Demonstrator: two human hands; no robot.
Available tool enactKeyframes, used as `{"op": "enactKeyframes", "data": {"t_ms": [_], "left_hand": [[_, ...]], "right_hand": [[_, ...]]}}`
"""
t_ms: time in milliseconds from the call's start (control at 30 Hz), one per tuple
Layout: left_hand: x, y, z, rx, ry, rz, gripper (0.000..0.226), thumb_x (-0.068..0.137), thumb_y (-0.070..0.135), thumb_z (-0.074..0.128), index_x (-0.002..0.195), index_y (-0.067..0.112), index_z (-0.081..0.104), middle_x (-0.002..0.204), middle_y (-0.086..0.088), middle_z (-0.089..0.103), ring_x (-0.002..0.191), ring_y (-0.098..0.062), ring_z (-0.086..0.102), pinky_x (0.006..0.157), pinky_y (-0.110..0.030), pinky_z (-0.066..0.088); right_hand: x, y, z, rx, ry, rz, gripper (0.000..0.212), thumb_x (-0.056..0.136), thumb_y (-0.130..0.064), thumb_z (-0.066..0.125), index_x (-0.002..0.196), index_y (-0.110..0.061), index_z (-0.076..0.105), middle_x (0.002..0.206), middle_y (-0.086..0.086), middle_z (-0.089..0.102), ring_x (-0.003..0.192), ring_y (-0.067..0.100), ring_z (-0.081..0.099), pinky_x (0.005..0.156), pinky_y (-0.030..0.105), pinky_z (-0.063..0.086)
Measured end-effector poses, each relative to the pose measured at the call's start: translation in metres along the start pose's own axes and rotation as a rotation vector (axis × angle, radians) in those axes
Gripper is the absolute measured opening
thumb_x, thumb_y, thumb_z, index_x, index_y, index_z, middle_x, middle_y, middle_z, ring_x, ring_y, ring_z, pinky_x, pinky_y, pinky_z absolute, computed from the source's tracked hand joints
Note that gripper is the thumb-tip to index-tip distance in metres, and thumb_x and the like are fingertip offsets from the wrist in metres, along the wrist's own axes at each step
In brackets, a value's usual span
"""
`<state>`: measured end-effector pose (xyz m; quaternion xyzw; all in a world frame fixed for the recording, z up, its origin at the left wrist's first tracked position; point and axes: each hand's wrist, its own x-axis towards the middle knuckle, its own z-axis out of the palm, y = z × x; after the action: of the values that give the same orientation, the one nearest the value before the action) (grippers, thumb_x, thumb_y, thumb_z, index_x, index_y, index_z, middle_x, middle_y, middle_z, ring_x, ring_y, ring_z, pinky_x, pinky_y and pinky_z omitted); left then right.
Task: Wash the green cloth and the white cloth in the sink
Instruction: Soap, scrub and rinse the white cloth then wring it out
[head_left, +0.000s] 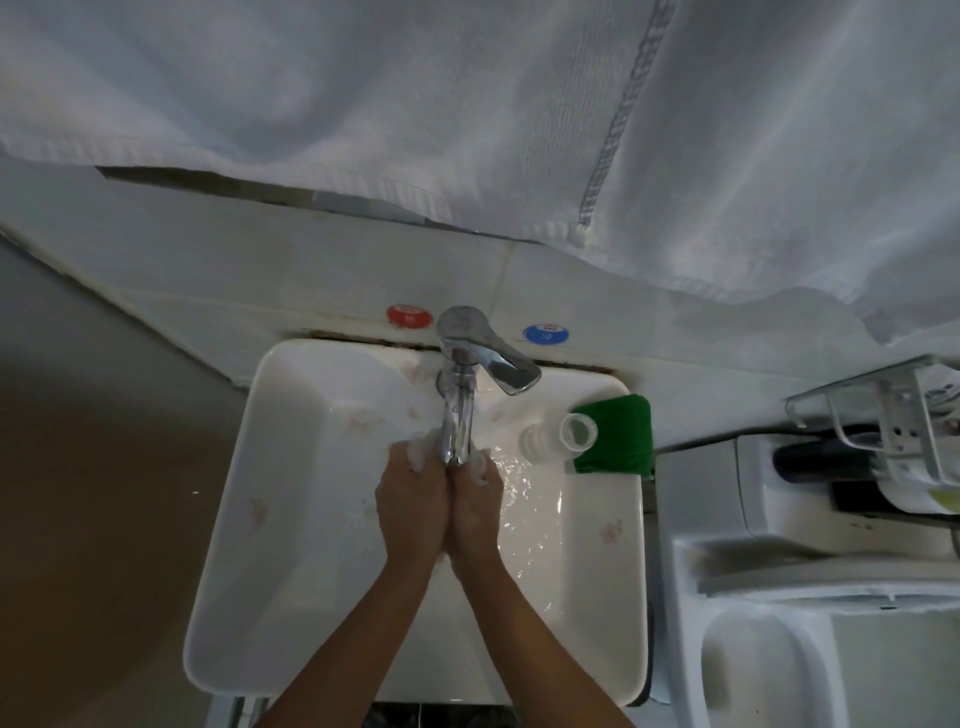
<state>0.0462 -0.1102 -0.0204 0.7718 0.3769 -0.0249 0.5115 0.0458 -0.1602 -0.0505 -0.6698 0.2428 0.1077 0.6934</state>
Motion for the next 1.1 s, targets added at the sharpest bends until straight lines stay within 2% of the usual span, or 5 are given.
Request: {"op": "enactKeyframes", "data": {"t_ms": [300, 467, 667, 833, 1100], "left_hand": [[0.004, -0.008, 0.0, -0.167, 0.015, -0.009, 0.036, 0.097, 0.024, 0.05, 0.066, 0.006, 0.055, 0.059, -0.004, 0.057, 0.053, -0.011, 0.053, 0.047, -0.015, 0.039], [0.015, -0.014, -0.009, -0.23, -0.076, 0.056, 0.022, 0.096, 0.025, 0.053, 0.082, 0.009, 0.053, 0.068, -0.001, 0.055, 0.06, -0.013, 0.052, 0.051, -0.019, 0.043], [0.021, -0.024, -0.024, -0.334, -0.279, 0.079, 0.028, 0.082, 0.005, 0.067, 0.108, 0.016, 0.06, 0.101, -0.002, 0.066, 0.094, -0.02, 0.064, 0.078, -0.028, 0.054], [0.01, -0.023, -0.026, -0.309, -0.524, 0.045, 0.065, 0.069, 0.017, 0.064, 0.132, 0.027, 0.05, 0.13, -0.001, 0.058, 0.116, -0.011, 0.058, 0.099, -0.04, 0.048], [-0.002, -0.02, -0.007, -0.094, -0.252, 0.126, 0.008, 0.093, 0.042, 0.054, 0.099, 0.037, 0.051, 0.097, 0.005, 0.062, 0.09, -0.011, 0.062, 0.078, -0.032, 0.05]], "right_hand": [[0.002, 0.008, 0.001, -0.199, 0.065, -0.173, 0.034, 0.087, -0.038, 0.065, 0.063, -0.018, 0.052, 0.054, -0.008, 0.054, 0.051, 0.01, 0.048, 0.051, 0.037, 0.043], [0.002, -0.001, -0.006, -0.11, -0.177, 0.009, 0.042, 0.072, -0.057, 0.065, 0.103, -0.028, 0.066, 0.101, 0.004, 0.068, 0.093, 0.019, 0.067, 0.078, 0.032, 0.055], [0.006, -0.011, -0.021, -0.01, -0.322, 0.171, 0.014, 0.091, -0.029, 0.062, 0.102, -0.03, 0.071, 0.088, -0.001, 0.075, 0.087, 0.019, 0.071, 0.079, 0.039, 0.059], [0.008, -0.005, -0.015, -0.109, -0.167, 0.136, 0.062, 0.065, -0.05, 0.063, 0.124, -0.033, 0.061, 0.111, -0.01, 0.069, 0.104, 0.009, 0.065, 0.089, 0.033, 0.056], [0.008, 0.006, -0.005, -0.229, 0.014, 0.087, 0.02, 0.096, -0.022, 0.052, 0.077, -0.02, 0.057, 0.069, -0.005, 0.062, 0.066, 0.009, 0.057, 0.07, 0.038, 0.05]]}}
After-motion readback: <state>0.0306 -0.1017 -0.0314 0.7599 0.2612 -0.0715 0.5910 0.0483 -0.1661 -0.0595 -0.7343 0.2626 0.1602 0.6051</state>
